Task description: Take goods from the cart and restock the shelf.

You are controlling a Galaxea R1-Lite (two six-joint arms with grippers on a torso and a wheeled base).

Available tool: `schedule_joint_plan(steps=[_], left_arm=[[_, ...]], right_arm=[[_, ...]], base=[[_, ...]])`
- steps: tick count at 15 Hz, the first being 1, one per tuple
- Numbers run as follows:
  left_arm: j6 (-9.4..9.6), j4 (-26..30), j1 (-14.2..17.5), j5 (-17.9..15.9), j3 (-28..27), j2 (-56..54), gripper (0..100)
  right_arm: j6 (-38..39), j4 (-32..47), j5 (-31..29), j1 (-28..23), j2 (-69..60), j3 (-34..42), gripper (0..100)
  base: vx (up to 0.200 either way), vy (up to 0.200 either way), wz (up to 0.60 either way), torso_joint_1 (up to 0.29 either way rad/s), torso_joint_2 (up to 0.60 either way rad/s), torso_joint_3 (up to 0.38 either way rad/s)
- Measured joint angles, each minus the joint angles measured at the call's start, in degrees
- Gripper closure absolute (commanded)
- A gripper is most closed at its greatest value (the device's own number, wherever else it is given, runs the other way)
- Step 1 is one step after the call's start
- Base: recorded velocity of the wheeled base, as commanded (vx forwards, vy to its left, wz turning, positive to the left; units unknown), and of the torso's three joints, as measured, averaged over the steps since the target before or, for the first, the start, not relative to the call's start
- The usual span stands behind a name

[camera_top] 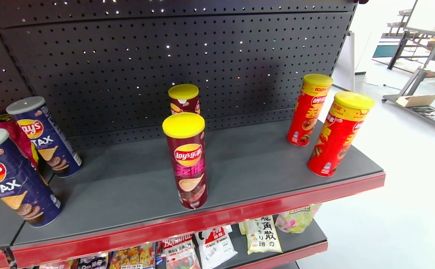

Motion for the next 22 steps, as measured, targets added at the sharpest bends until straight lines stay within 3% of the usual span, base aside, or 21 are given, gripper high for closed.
schedule_joint_plan(steps=[2,5,7,12,14,16,18,20,22], left_arm=[[-0.44,0.1,0.0,0.4,0.7,-1.9,0],[-0.15,1.5,0.3,3.6,0.2,-3.0,0],[-0.02,2.4,2.2,6.4,-0.3,-3.3,0],[-0.13,5.7,5.6,6.4,-2.2,-3.3,0],[-0.68,5.3,5.6,2.5,-1.7,-3.4,0],[-0.59,-0.2,5.7,-2.7,-0.1,-3.4,0],[-1.11,-3.2,5.7,-3.9,1.9,-3.4,0],[-1.26,-3.3,6.1,-1.4,2.4,-2.9,0],[-1.23,-2.7,8.9,3.7,2.3,-1.2,0]], right_arm=[[0.0,0.0,1.3,0.0,0.0,0.0,0],[0.2,-0.1,1.4,0.0,0.0,0.0,0],[0.1,-0.1,1.4,0.0,0.0,0.0,0],[0.2,0.0,1.4,0.1,0.0,0.0,0],[0.2,-0.1,1.4,0.0,0.0,0.0,0],[0.3,-0.1,1.4,0.0,0.0,0.0,0],[0.3,0.0,1.4,0.0,0.0,0.0,0],[0.2,0.0,1.4,0.0,0.0,0.0,0],[0.2,0.0,1.4,0.0,0.0,0.0,0]], base=[[0.000,0.000,0.00,0.000,0.00,0.000],[0.000,0.000,0.20,0.001,0.00,0.002],[0.000,0.000,0.60,0.002,0.00,-0.002],[0.000,0.000,0.36,0.004,0.00,0.000],[0.000,0.000,0.00,0.000,0.00,0.000],[0.000,0.000,0.00,0.000,0.00,0.000],[0.000,0.000,0.00,0.000,0.00,0.000],[0.000,0.000,0.00,0.000,0.00,0.000],[0.000,0.000,0.00,0.000,0.00,0.000]])
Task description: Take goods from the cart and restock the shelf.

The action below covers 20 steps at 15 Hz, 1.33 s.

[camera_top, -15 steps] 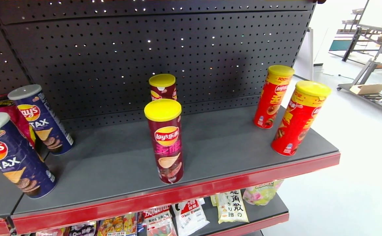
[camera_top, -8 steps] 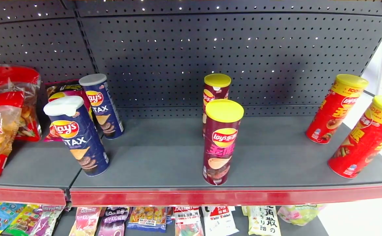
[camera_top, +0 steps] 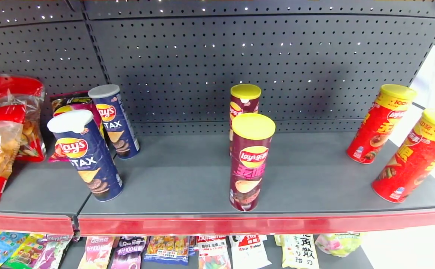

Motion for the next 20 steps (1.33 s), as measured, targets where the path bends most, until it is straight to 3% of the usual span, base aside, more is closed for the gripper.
schedule_joint_plan(steps=[4,5,6,7,8,9,11,13,14,15,16,17,18,19,20], left_arm=[[0.66,0.5,4.4,0.4,-0.4,-0.5,0],[0.76,0.3,4.4,-3.4,-0.4,-1.7,0],[0.57,-0.1,3.9,-10.6,-0.3,-3.4,0],[-1.12,-0.4,3.4,-14.2,0.0,-4.7,0],[-3.36,-0.6,3.1,-14.8,0.2,-5.7,0],[-4.21,-0.7,3.0,-14.9,0.3,-6.3,0],[-1.28,-0.9,2.8,-14.8,0.4,-7.1,0],[-1.23,-0.8,2.8,-14.7,0.4,-7.4,0],[-2.24,-0.6,2.8,-14.4,0.4,-7.4,0],[-5.96,-0.6,2.8,-14.0,0.4,-7.4,0],[-8.51,-1.0,2.8,-14.0,0.5,-7.5,0],[-6.14,-1.3,2.8,-14.8,0.7,-7.5,0],[-1.52,-1.3,2.8,-15.7,1.0,-7.5,0],[0.52,-1.4,2.8,-16.6,1.3,-7.5,0],[0.33,-1.4,2.8,-17.1,1.6,-7.5,0]], right_arm=[[0.0,0.0,-0.1,0.0,0.0,0.0,0],[0.0,0.0,-0.1,0.0,0.0,0.0,0],[0.0,0.0,-0.1,0.0,0.0,0.0,0],[0.0,0.0,-0.1,0.0,0.0,0.0,0],[0.0,0.0,-0.1,0.0,0.0,0.0,0],[0.0,0.0,0.0,0.0,0.0,0.0,0],[0.0,0.0,0.0,0.0,0.0,0.0,0],[-0.2,0.0,0.0,0.0,0.0,0.0,0],[-0.1,0.0,-0.1,0.0,0.0,0.0,0],[0.0,0.0,-0.2,0.0,0.0,0.0,0],[0.1,0.0,-0.2,0.0,0.0,0.0,0],[0.1,0.0,-0.2,0.0,0.0,0.0,0],[0.1,0.0,-0.2,0.0,0.0,0.0,0],[0.0,0.0,-0.2,0.0,0.0,0.0,0],[0.0,0.0,-0.1,0.0,0.0,0.0,0]], base=[[0.000,0.000,0.00,0.000,0.00,0.000],[0.000,0.000,0.00,0.000,0.00,0.000],[0.000,0.000,0.00,0.000,0.00,0.000],[0.000,0.000,0.00,0.000,0.00,0.000],[0.000,0.000,0.00,0.000,0.00,0.000],[0.000,0.000,0.00,0.000,0.00,0.000],[0.000,0.000,0.00,0.000,0.00,0.000],[0.000,0.000,0.00,0.000,0.00,0.000],[0.000,0.000,0.00,0.000,0.00,0.000],[0.000,0.000,0.00,0.000,0.00,0.000],[0.000,0.000,0.00,0.000,0.00,0.000],[0.000,0.000,0.00,0.000,0.00,0.000],[0.000,0.000,0.00,0.000,0.00,0.000],[0.000,0.000,0.00,0.000,0.00,0.000],[0.000,0.000,0.00,0.000,0.00,0.000]])
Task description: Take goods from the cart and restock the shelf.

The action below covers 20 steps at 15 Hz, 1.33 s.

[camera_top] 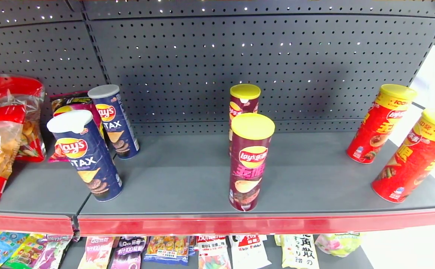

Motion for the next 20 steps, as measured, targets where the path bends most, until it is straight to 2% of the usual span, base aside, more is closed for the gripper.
schedule_joint_plan(steps=[7,9,12,17,20], left_arm=[[0.00,0.0,0.0,0.2,0.3,0.0,0],[0.00,0.0,0.0,0.2,0.3,0.0,0],[0.00,0.0,0.0,0.2,0.3,0.0,0],[-0.02,0.0,0.0,0.2,0.3,0.0,0],[-0.02,0.0,0.0,0.2,0.3,0.0,0]], right_arm=[[-0.1,-0.5,0.7,0.0,0.2,-0.5,0],[1.1,-1.7,2.3,0.7,3.3,-5.3,0],[0.3,-2.6,5.5,4.0,14.9,-15.6,0],[-2.7,-3.2,6.7,8.1,40.7,-27.8,0],[-3.6,-4.9,5.0,14.9,54.6,-32.6,0]], base=[[0.000,0.000,0.00,0.000,0.00,0.000],[0.000,0.000,0.00,0.000,0.00,0.000],[0.000,0.000,0.00,0.000,0.00,0.000],[0.000,0.000,0.00,0.000,0.00,0.000],[0.000,0.000,0.00,0.000,0.00,0.000]])
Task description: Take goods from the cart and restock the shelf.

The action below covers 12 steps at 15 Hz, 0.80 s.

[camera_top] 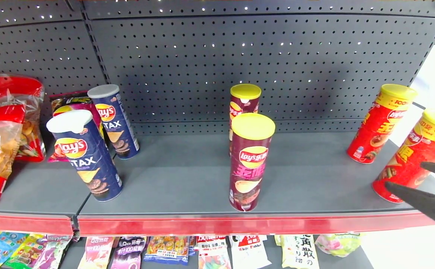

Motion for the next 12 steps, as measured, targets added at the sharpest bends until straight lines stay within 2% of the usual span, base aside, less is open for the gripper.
schedule_joint_plan(steps=[3,12], left_arm=[[0.02,0.0,0.0,0.0,0.0,0.0,0],[0.00,0.0,0.0,0.0,0.0,0.0,0]], right_arm=[[-0.2,-0.6,-1.1,6.5,9.8,-1.4,0],[-2.2,-0.9,-7.4,11.3,27.3,-6.5,0]], base=[[0.000,0.000,0.00,0.000,0.00,0.000],[0.000,0.000,0.00,0.000,0.00,0.000]])
